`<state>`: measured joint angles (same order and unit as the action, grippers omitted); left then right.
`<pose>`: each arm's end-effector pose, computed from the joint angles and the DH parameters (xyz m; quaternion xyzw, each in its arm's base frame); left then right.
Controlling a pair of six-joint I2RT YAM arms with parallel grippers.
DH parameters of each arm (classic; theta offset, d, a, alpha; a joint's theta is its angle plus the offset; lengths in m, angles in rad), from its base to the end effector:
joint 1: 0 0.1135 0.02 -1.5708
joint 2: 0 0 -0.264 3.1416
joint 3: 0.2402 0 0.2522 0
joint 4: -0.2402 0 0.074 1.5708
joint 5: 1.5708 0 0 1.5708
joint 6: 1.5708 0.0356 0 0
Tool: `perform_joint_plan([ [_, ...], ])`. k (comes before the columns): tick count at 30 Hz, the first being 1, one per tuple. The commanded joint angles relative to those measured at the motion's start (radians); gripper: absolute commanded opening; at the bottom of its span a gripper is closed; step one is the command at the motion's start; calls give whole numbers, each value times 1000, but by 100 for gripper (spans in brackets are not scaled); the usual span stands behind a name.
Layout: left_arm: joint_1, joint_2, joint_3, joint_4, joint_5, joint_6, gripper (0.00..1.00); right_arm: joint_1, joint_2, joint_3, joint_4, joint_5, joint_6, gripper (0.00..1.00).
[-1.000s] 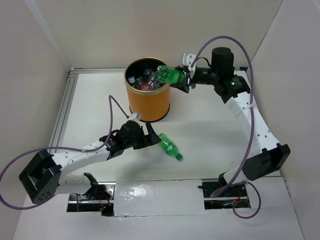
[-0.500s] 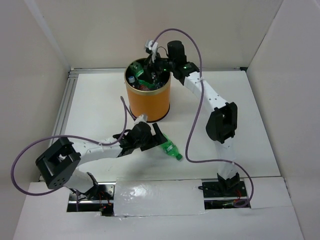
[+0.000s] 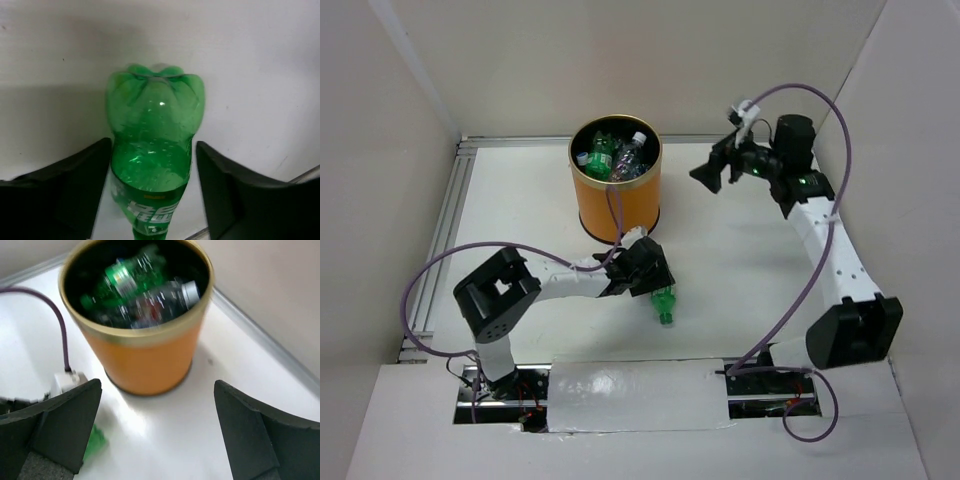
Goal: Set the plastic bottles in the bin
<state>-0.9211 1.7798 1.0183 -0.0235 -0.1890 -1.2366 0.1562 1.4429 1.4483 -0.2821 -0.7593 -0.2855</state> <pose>0.2295 -0.2910 0.1691 -0.1802 0.9026 -0.2948 0.2569 0.3192 0.0751 0.4094 -0.3803 0.6741 0.2589 0.5778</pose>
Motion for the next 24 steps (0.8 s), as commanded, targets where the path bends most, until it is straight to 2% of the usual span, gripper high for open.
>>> perform_joint_plan([
  [1, -9, 49, 11, -17, 28, 63, 74, -79, -100, -136, -23, -44, 48, 100],
  [2, -18, 49, 23, -3, 28, 83, 67, -127, -123, -202, -23, -44, 48, 100],
  [3, -18, 49, 32, 11, 43, 107, 49, -151, -166, -232, -37, -44, 48, 97],
  [4, -28, 40, 45, 11, 55, 176, 40, -177, -183, -259, -57, -69, 30, 90],
  [5, -38, 9, 58, 11, 56, 213, 32, -225, -197, -296, -77, -69, 14, 78],
  [6, -47, -12, 87, -7, 56, 251, 22, -246, -220, -311, -115, -69, 5, 62],
  [7, -61, -37, 103, -7, 56, 291, 10, -271, -229, -327, -138, -80, -6, 44],
  [8, -61, -66, 118, -21, 56, 377, 2, -296, -240, -341, -159, -89, -51, 18],
  [9, -70, -132, 147, -21, 46, 422, 0, -335, -252, -377, -175, -89, -67, 12],
  [10, -70, -166, 163, -21, 37, 469, 0, -355, -281, -399, -189, -89, -101, 12],
  [11, -70, -196, 186, -21, 14, 570, 0, -375, -295, -449, -198, -89, -134, 23],
  [12, -70, -236, 265, -39, -7, 618, 0, -404, -309, -475, -212, -98, -173, 44],
  [13, -70, -246, 314, -50, -32, 665, 0, -405, -340, -502, -235, -98, -208, 76],
  [14, -35, -246, 407, -61, -94, 763, 0, -418, -373, -590, -235, -107, -296, 100],
  [15, -35, -246, 445, -61, -95, 764, 0, -419, -374, -591, -235, -107, -297, 100],
  [17, 42, -255, 503, -21, -131, 827, 0, -419, -412, -641, -244, -107, -349, 99],
  [20, 166, -214, 568, 29, -155, 851, 0, -419, -401, -672, -299, -141, -423, 69],
  [21, 198, -203, 578, 58, -170, 852, 0, -419, -391, -672, -321, -150, -446, 53],
  [22, 252, -194, 579, 78, -187, 852, 0, -419, -369, -672, -336, -150, -446, 18],
  [23, 277, -185, 588, 98, -211, 865, 0, -419, -369, -672, -351, -150, -446, 8],
  [24, 300, -166, 588, 109, -225, 865, 0, -419, -357, -672, -361, -161, -457, 3],
])
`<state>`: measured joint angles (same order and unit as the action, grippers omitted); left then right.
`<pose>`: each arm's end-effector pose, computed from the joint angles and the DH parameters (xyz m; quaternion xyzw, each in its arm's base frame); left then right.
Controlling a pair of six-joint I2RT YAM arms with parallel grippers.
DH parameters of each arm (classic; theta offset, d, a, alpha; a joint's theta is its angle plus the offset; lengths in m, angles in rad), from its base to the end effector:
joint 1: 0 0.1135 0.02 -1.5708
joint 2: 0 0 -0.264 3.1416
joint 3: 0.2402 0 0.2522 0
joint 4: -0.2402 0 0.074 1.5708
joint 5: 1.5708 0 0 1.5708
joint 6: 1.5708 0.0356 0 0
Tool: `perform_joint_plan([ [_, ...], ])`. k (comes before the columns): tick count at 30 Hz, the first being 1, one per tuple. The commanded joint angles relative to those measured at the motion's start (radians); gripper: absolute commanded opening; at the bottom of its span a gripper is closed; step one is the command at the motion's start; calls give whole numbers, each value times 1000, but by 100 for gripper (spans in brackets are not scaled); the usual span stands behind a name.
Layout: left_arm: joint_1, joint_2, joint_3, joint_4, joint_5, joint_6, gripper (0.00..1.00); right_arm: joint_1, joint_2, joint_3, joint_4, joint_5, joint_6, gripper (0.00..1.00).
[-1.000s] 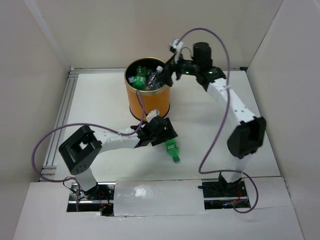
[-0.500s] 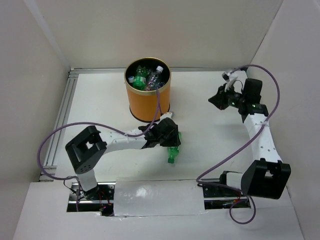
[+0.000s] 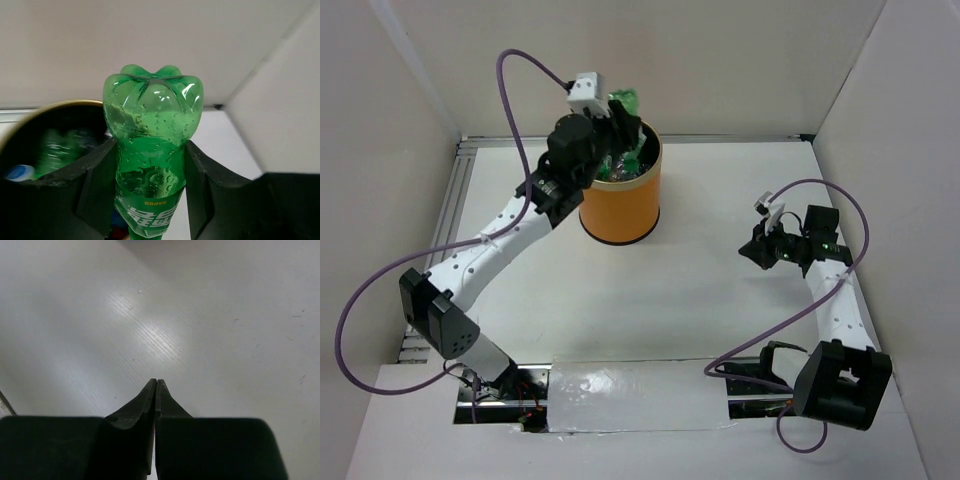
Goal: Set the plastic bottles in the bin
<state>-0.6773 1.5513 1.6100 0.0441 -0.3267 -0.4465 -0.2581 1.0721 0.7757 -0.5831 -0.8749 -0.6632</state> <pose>0.2900 -0.2186 0.4628 -0.0438 0.6704 -0.2982 0.6780 0.2074 -0.0265 0.2566 -0.3120 0.8060 0.2206 0.4521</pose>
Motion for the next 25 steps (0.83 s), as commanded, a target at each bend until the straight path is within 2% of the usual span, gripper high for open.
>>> perform_joint_plan([
  [1, 99, 72, 5, 59, -87, 75, 1, -13, 14, 0, -70, -45, -88, 3],
  [2, 119, 81, 5, 59, -87, 84, 1, -13, 14, 0, -70, -45, -88, 3],
  [3, 136, 108, 14, 59, -87, 94, 3, -13, 5, -9, -58, -45, -88, 7],
  [4, 163, 124, 33, 50, -87, 94, 4, -13, 5, -9, -58, -45, -88, 14],
  [5, 176, 141, 44, 15, -87, 94, 11, -13, -4, -9, -58, -45, -88, 27],
  [6, 185, 156, 44, -4, -87, 106, 18, -13, -4, -9, -58, -45, -88, 60],
  [8, 208, 177, 54, -36, -51, 106, 43, -13, -4, -9, -58, -35, -88, 97],
  [9, 208, 178, 54, -46, -51, 106, 71, -13, -4, -9, -58, -23, -76, 100],
  [12, 208, 129, -1, -24, -2, 118, 94, -13, -4, -9, 2, 19, -29, 100],
  [13, 217, 107, -13, 6, 18, 133, 100, -13, -4, -21, 34, 69, 61, 100],
  [15, 208, 45, -22, 16, 89, 160, 100, -13, -26, -21, 109, 131, 138, 100],
  [18, 176, -40, -62, 7, 214, 224, 100, -13, -52, -41, 204, 305, 318, 100],
  [20, 165, -170, -135, 7, 305, 262, 100, -13, -66, -50, 235, 410, 378, 100],
  [22, 165, -276, -312, 22, 410, 262, 100, -13, -92, -61, 262, 480, 407, 100],
  [23, 165, -387, -381, 31, 425, 262, 100, -13, -92, -70, 262, 496, 419, 100],
  [24, 165, -445, -518, 31, 434, 262, 100, -23, -104, -70, 278, 510, 428, 100],
  [25, 165, -498, -586, 43, 419, 246, 100, -23, -118, -79, 291, 510, 428, 100],
])
